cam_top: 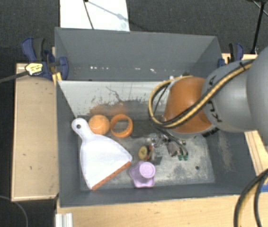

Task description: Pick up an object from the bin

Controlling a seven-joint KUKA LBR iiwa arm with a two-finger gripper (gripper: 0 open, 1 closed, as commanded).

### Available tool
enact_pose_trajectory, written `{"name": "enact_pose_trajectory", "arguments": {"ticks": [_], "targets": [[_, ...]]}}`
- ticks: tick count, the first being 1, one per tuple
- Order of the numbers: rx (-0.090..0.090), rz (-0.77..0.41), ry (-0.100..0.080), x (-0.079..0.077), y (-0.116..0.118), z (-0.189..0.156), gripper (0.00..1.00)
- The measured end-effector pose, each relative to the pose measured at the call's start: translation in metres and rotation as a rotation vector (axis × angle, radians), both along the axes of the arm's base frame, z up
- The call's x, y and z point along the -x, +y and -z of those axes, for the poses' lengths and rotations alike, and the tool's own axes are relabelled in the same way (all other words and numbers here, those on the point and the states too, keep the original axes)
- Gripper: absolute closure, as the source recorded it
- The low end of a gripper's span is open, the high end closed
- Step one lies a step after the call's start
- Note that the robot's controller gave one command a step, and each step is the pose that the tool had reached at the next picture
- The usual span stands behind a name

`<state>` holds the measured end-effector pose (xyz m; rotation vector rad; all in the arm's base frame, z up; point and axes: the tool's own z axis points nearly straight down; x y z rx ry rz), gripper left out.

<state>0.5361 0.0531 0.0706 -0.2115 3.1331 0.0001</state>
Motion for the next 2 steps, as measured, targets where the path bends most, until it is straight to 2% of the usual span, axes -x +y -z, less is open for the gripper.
{"name": "enact_pose_trajectory", "arguments": {"ticks": [1, 2], "targets": [[0.0, -0.001, 0.0, 0.0, 0.0, 0.0, 1.0], [0.001, -0.02, -0.006, 0.006, -0.062, -0.161, 1.0]]}}
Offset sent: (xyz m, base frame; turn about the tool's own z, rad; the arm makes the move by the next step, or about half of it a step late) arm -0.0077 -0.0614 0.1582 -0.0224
